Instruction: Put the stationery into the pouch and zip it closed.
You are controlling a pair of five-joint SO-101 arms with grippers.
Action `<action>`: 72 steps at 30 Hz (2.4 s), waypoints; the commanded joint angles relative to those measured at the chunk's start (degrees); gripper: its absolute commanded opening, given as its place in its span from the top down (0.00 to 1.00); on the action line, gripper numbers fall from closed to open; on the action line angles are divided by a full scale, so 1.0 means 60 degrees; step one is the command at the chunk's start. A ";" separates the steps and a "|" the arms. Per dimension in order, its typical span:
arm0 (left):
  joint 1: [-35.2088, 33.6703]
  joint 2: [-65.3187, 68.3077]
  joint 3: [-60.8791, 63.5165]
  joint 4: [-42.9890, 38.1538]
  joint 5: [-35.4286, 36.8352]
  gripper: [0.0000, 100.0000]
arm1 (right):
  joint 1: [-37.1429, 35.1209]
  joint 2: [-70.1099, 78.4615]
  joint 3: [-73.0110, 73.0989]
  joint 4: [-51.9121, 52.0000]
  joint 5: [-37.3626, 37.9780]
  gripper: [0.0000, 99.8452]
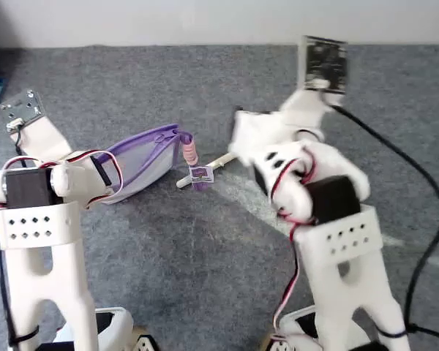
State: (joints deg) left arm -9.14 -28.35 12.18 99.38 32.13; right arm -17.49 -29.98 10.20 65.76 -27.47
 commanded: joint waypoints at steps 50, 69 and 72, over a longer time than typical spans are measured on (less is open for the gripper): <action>0.0000 0.0234 -0.0125 0.0029 0.0117 0.99 | 0.3832 1.1553 -1.0799 0.6249 -0.1231 0.99; -0.0029 0.0234 -0.0125 0.0029 0.0117 0.99 | 0.0315 0.3026 -0.6769 0.6132 0.1758 0.99; -0.0029 0.0234 -0.0125 0.0029 0.0117 0.99 | -0.0725 0.1868 -0.6755 0.6103 0.2344 0.99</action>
State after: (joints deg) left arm -9.14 -28.26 12.09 99.38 32.13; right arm -16.88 -10.20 -30.42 100.48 -16.40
